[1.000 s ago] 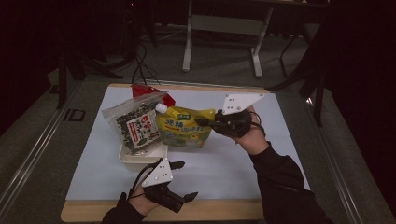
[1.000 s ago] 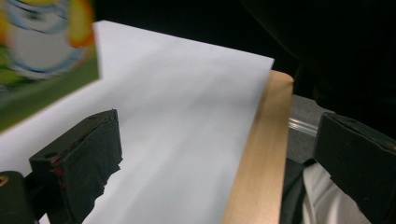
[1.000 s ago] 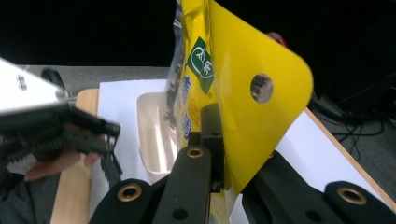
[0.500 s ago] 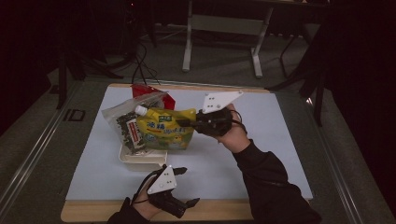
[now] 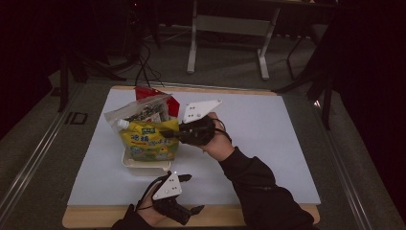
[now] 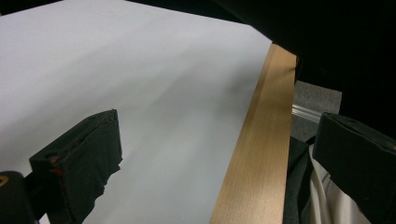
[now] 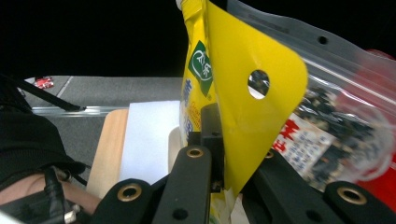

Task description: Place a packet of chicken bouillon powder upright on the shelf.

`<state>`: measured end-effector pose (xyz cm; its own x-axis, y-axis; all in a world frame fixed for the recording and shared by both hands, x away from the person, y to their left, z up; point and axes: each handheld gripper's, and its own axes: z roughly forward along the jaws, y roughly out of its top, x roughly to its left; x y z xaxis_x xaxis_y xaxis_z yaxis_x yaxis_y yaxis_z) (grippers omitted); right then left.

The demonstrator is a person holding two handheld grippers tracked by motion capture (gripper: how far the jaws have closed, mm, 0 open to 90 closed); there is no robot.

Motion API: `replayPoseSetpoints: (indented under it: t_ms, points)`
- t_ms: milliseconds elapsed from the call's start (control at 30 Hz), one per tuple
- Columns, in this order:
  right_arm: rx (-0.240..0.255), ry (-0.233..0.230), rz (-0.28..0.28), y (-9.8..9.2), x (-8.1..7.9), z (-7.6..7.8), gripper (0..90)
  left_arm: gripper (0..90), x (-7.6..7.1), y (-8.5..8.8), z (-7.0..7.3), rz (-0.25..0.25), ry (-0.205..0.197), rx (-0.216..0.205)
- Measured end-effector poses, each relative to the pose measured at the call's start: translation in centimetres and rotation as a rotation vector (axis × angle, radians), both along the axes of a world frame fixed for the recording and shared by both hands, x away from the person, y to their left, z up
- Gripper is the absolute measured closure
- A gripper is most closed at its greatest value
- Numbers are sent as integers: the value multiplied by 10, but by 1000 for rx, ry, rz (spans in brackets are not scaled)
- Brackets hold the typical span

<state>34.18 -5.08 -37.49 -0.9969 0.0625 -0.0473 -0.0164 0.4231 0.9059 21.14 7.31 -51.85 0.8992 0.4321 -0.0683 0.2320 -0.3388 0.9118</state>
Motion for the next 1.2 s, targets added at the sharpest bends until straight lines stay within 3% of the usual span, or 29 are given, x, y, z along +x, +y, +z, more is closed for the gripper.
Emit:
replayPoseSetpoints:
  t_ms: [233, 267, 400, 433, 767, 833, 867, 1033, 1200]
  points:
    - [6, 21, 42, 18, -3, -6, 900, 26, 1, 2, 0, 8, 3, -7]
    - [-15, 17, 42, 25, -4, -10, 900, 26, 1, 2, 0, 9, 2, -7]
    - [-23, 29, 43, 28, -3, -17, 900, 26, 1, 3, 0, 9, 1, -6]
    - [-24, 53, 44, 29, -1, -23, 900, 25, 1, 3, 0, 9, 0, -6]
    - [-80, 93, 25, 32, 7, -56, 899, 25, 2, 4, -2, 11, 5, -3]
    - [-80, 93, 25, 32, 7, -56, 899, 25, 2, 4, -2, 9, 6, -4]
    - [-78, 122, 18, 29, 11, -63, 899, 26, 2, 4, -2, 12, 5, -4]
    - [-91, 105, 11, 29, 10, -62, 894, 26, 2, 4, -1, 12, 3, -5]
    - [-71, 124, 5, 26, 10, -59, 760, 25, 2, 4, -1, 10, 6, -9]
